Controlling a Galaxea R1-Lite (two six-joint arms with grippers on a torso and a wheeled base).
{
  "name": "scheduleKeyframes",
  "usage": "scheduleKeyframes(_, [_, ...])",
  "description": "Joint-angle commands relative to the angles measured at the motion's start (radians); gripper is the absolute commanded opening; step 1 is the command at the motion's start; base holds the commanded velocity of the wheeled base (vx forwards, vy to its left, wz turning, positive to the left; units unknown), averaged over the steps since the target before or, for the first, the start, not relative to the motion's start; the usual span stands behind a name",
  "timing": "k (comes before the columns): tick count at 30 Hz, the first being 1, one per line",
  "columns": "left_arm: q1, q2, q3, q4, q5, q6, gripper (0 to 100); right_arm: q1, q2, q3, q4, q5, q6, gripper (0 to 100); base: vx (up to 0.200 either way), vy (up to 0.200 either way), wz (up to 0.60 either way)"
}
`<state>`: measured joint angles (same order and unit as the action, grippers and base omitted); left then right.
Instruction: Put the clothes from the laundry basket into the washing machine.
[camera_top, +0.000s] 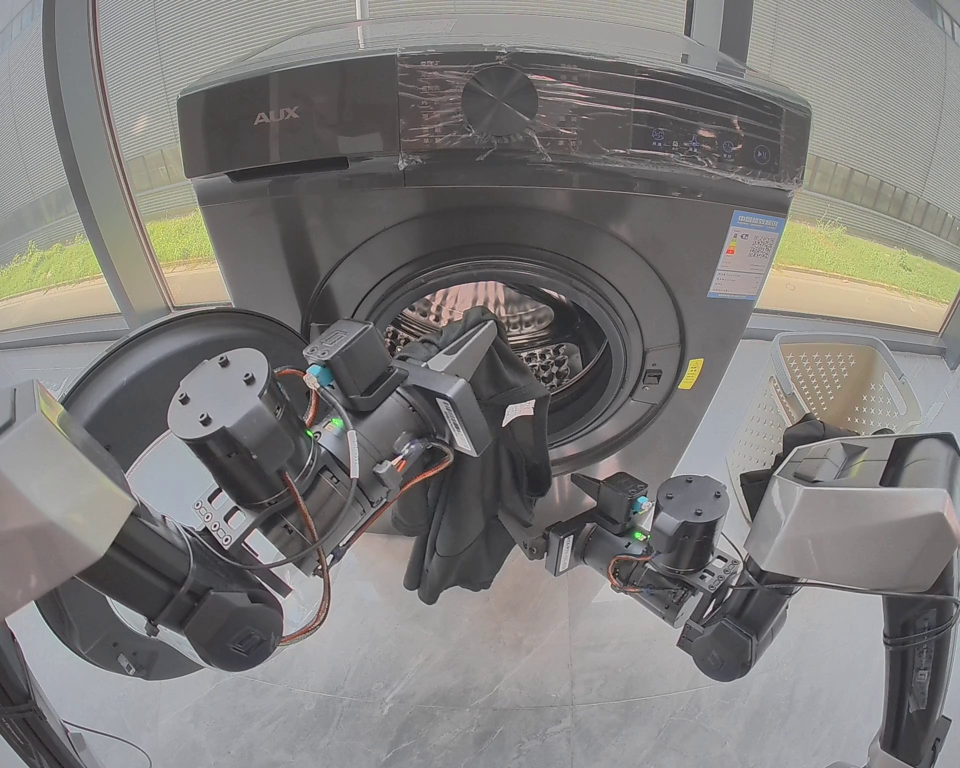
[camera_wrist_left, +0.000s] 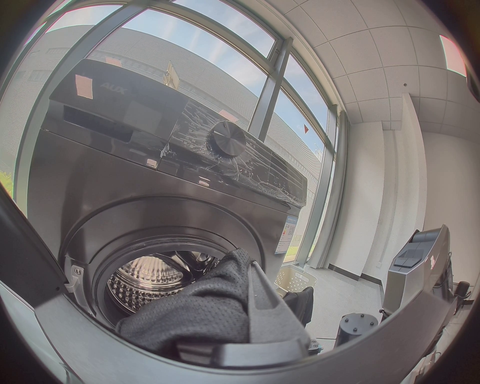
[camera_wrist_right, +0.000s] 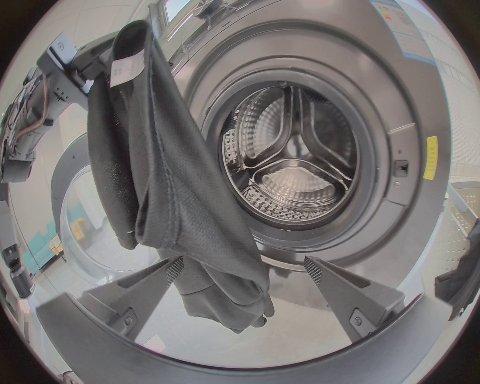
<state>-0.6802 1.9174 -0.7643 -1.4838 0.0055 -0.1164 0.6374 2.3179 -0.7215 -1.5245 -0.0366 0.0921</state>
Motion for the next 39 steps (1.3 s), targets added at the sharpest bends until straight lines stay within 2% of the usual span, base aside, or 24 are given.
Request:
scheduleKeyframes(1, [-0.001, 0.0, -0.001, -0.001, 0.001, 0.001, 0, 0.014, 0.064, -0.059, 0.001, 0.023, -0.002, 100, 0.0, 0.0, 0.0])
scheduleKeyframes(4, [-0.001, 0.0, -0.001, -0.001, 0.001, 0.003, 0, 0.03, 0.071, -0.079, 0.009, 0.043, -0.002, 100, 0.0, 0.0, 0.0])
scheduleKeyframes(7, [-0.001, 0.0, -0.003, -0.001, 0.001, 0.003, 0, 0.047, 0.09, -0.113, 0.012, 0.043, -0.002, 100, 0.0, 0.0, 0.0])
scheduleKeyframes(13, [-0.001, -0.008, -0.004, -0.001, 0.001, 0.004, 0, 0.042, 0.155, -0.191, 0.017, 0.032, -0.035, 100, 0.0, 0.0, 0.0])
scheduleKeyframes(20, [0.004, -0.011, -0.015, -0.001, 0.004, 0.001, 0, 0.028, 0.178, -0.223, 0.029, 0.017, -0.034, 100, 0.0, 0.0, 0.0])
scheduleKeyframes(21, [0.005, -0.011, -0.015, -0.001, 0.004, 0.001, 0, 0.027, 0.178, -0.217, 0.026, 0.007, -0.035, 0, 0.0, 0.0, 0.0])
scheduleKeyframes(24, [0.007, 0.0, -0.017, -0.001, 0.007, 0.001, 0, 0.031, 0.166, -0.21, 0.017, 0.004, -0.031, 0, 0.0, 0.0, 0.0])
scheduleKeyframes(30, [0.014, 0.035, -0.017, -0.004, 0.011, 0.001, 0, 0.064, 0.095, -0.116, -0.008, 0.007, -0.025, 0, 0.0, 0.0, 0.0])
scheduleKeyframes(32, [0.021, 0.054, -0.013, -0.003, 0.013, 0.001, 0, 0.064, 0.095, -0.116, -0.008, 0.007, -0.025, 0, 0.0, 0.0, 0.0])
scheduleKeyframes(34, [0.039, 0.072, -0.006, -0.001, 0.014, 0.003, 0, 0.096, -0.005, -0.007, -0.022, 0.004, -0.011, 0, 0.0, 0.0, 0.0])
scheduleKeyframes(39, [0.076, 0.132, 0.011, 0.0, 0.014, 0.018, 0, 0.107, -0.13, 0.131, -0.023, 0.009, -0.011, 0, 0.0, 0.0, 0.0])
